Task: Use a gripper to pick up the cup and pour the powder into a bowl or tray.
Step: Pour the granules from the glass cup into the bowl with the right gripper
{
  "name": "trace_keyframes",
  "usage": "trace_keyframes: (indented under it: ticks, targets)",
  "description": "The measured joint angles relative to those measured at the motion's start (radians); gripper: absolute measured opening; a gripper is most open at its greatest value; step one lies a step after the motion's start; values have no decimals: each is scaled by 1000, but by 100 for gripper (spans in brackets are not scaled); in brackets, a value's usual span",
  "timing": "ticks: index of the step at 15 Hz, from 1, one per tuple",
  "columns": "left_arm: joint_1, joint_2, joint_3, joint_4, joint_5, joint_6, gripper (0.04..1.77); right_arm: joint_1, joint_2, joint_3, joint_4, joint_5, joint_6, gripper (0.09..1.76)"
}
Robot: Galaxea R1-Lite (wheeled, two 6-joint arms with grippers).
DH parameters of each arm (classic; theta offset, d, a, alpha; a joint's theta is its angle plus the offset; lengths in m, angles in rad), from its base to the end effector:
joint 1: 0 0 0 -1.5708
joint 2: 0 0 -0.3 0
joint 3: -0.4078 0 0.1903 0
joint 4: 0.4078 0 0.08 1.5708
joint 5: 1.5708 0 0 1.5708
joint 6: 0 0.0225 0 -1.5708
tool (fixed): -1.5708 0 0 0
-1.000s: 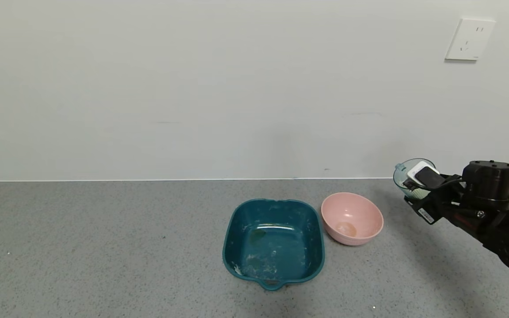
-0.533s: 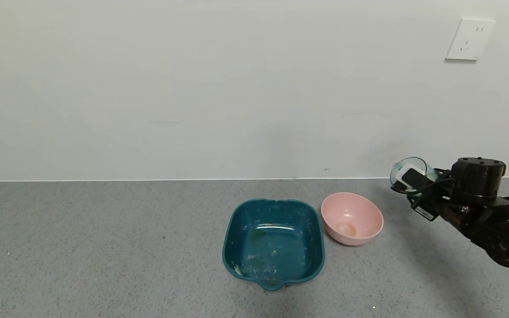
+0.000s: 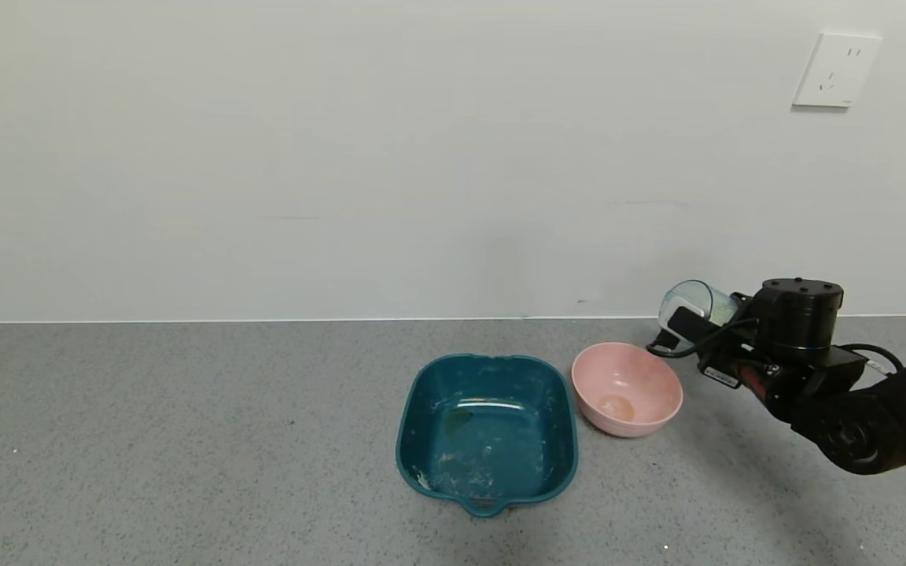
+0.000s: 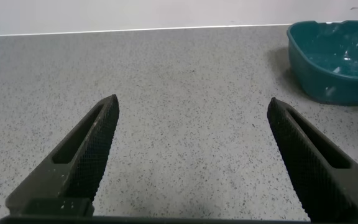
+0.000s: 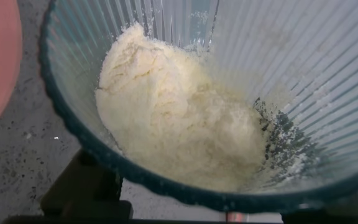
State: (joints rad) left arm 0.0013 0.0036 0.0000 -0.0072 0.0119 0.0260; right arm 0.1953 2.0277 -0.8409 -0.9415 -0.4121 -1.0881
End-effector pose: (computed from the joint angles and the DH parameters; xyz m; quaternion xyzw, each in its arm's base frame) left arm -0.0225 0.0002 0.0763 0.0130 -0.0017 0.0066 0.9999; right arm 0.3602 0.0621 0.1111 -0.5420 0.1555 -0.0314 0.8253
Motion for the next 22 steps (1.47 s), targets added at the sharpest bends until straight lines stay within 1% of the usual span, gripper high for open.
trace_keyframes:
  ticks: [2, 5, 12, 17, 20, 22]
  targets:
    - [0, 0, 0, 0, 0, 0, 172, 21, 16, -11, -15, -1, -41, 134]
    - [0, 0, 0, 0, 0, 0, 172, 37, 30, -21, -36, -1, -158, 134]
    - [0, 0, 0, 0, 0, 0, 172, 56, 34, -24, -36, -1, -323, 134]
    - [0, 0, 0, 0, 0, 0, 172, 80, 32, -20, -33, -1, -391, 134]
    - [0, 0, 0, 0, 0, 0, 172, 99, 32, -11, -50, -50, -439, 134]
    - [0, 0, 0, 0, 0, 0, 172, 105, 32, -3, -70, -55, -491, 134]
